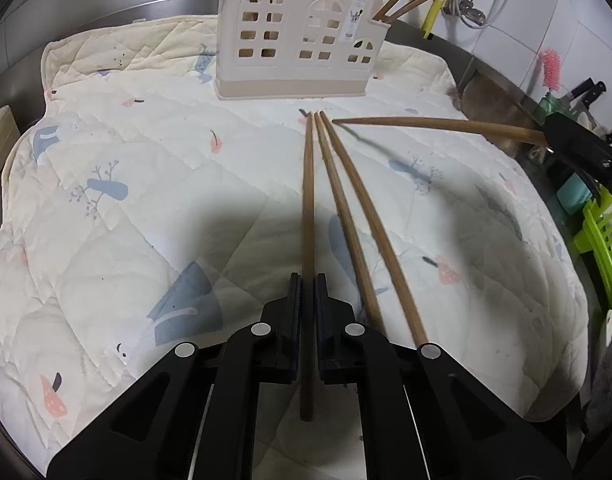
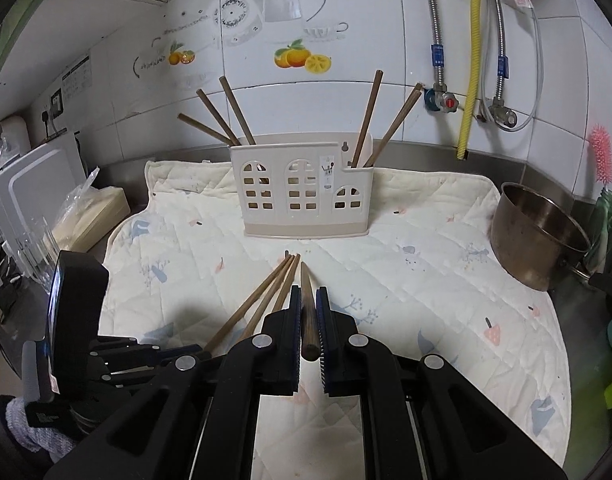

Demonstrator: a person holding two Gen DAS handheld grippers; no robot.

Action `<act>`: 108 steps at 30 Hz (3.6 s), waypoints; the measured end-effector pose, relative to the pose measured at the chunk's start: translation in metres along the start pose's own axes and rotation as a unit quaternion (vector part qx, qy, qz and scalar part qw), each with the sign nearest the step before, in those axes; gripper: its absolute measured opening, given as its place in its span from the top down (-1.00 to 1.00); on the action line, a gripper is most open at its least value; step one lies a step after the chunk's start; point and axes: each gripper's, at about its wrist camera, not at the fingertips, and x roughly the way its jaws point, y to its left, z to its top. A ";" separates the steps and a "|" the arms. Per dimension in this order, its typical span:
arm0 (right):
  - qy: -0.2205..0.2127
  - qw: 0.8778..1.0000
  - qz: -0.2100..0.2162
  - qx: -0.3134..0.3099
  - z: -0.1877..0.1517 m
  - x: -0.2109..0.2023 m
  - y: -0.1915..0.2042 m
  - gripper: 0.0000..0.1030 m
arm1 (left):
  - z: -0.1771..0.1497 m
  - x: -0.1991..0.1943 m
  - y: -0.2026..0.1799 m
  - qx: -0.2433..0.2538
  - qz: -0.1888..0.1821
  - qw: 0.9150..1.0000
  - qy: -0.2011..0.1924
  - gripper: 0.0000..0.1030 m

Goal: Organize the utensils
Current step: 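Close the left tool on a chopstick while the right tool grasps another chopstick, then raise the left tool's chopstick upright over the holder while the right tool raises its own, then insert both held chopsticks into the holder and open both tools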

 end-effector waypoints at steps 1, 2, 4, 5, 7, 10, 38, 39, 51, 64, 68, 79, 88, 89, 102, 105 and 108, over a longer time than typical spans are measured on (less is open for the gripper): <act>-0.001 1.000 0.000 -0.001 0.002 -0.001 -0.001 0.86 | 0.002 -0.003 0.000 0.001 -0.002 1.000 -0.003 0.90; -0.002 1.000 0.000 -0.002 0.004 -0.001 -0.001 0.86 | 0.004 -0.009 -0.001 0.003 -0.005 1.000 -0.008 0.90; -0.005 1.000 0.000 -0.005 0.009 -0.003 -0.003 0.86 | 0.010 -0.018 -0.001 0.007 -0.009 1.000 -0.015 0.90; -0.007 1.000 0.000 -0.006 0.013 -0.004 -0.004 0.86 | 0.015 -0.026 -0.002 0.011 -0.009 1.000 -0.022 0.90; -0.011 1.000 0.003 -0.007 0.021 -0.005 -0.007 0.86 | 0.021 -0.040 -0.002 0.016 -0.010 0.999 -0.037 0.90; -0.012 1.000 0.008 -0.011 0.034 -0.006 -0.010 0.86 | 0.037 -0.060 -0.005 0.032 -0.020 0.998 -0.047 0.90; -0.022 0.998 0.031 -0.043 0.095 -0.008 -0.013 0.87 | 0.080 -0.109 -0.009 0.066 -0.020 0.992 -0.103 0.90; -0.020 0.998 0.036 -0.044 0.103 -0.008 -0.013 0.87 | 0.084 -0.111 -0.010 0.066 -0.024 0.992 -0.104 0.90; -0.048 0.996 0.047 -0.065 0.187 -0.014 -0.016 0.87 | 0.164 -0.163 -0.032 0.097 -0.035 0.979 -0.178 0.90; -0.109 0.994 0.017 -0.019 0.261 0.008 -0.043 0.87 | 0.236 -0.151 -0.016 0.096 0.020 0.980 -0.172 0.90; -0.104 0.995 0.008 -0.009 0.264 0.032 -0.052 0.87 | 0.242 -0.134 -0.013 0.098 0.038 0.984 -0.147 0.90; -0.064 0.998 0.004 0.011 0.244 0.085 -0.064 0.87 | 0.254 -0.097 -0.004 0.092 0.050 0.990 -0.097 0.90; -0.043 0.999 -0.001 0.007 0.233 0.099 -0.065 0.86 | 0.252 -0.095 -0.005 0.087 0.040 0.990 -0.105 0.87; -0.043 0.999 -0.001 0.007 0.232 0.099 -0.065 0.85 | 0.252 -0.095 -0.005 0.086 0.040 0.990 -0.105 0.87; -0.090 0.996 -0.007 -0.003 0.221 0.049 -0.061 0.61 | 0.233 -0.123 -0.002 0.071 0.031 0.987 -0.138 0.82; -0.092 0.996 0.006 0.002 0.207 0.034 -0.056 0.60 | 0.217 -0.136 0.000 0.065 0.030 0.986 -0.153 0.75; -0.082 0.996 0.020 0.002 0.183 0.024 -0.047 0.60 | 0.197 -0.146 0.002 0.059 0.034 0.984 -0.164 0.66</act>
